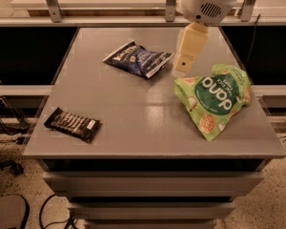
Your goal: Move blue chip bag near rxbar chocolate
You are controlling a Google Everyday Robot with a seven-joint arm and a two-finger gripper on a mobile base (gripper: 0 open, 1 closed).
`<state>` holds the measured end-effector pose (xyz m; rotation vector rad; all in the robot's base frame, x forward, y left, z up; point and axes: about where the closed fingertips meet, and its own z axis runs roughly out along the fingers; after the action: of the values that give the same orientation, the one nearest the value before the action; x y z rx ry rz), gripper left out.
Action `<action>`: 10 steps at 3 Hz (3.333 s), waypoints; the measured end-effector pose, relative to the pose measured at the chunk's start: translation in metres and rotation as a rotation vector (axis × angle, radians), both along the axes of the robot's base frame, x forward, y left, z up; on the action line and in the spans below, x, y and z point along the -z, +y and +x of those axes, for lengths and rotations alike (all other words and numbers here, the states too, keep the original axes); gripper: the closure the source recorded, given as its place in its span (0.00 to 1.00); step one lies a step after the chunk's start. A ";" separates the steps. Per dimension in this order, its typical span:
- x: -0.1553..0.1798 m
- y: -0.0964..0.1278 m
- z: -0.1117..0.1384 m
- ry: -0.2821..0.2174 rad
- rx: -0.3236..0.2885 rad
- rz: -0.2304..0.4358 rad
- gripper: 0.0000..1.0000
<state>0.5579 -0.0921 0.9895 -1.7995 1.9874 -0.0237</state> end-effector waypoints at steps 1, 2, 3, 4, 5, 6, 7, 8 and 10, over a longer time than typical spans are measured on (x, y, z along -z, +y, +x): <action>0.006 0.034 0.028 0.006 0.002 0.004 0.00; 0.019 0.063 0.051 0.029 0.026 0.005 0.00; 0.033 0.088 0.070 0.056 0.061 -0.009 0.00; 0.048 0.107 0.087 0.076 0.097 -0.028 0.00; 0.062 0.111 0.106 0.071 0.168 -0.041 0.00; 0.075 0.109 0.122 0.076 0.216 -0.050 0.00; 0.087 0.105 0.137 0.087 0.241 -0.061 0.00; 0.102 0.104 0.147 0.107 0.246 -0.073 0.00; 0.131 0.107 0.153 0.138 0.235 -0.092 0.47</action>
Offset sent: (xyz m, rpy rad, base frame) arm 0.0793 0.0984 -0.0346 0.0064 0.0657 -0.0663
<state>0.7113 0.0151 0.8585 -1.6516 2.3219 -0.0675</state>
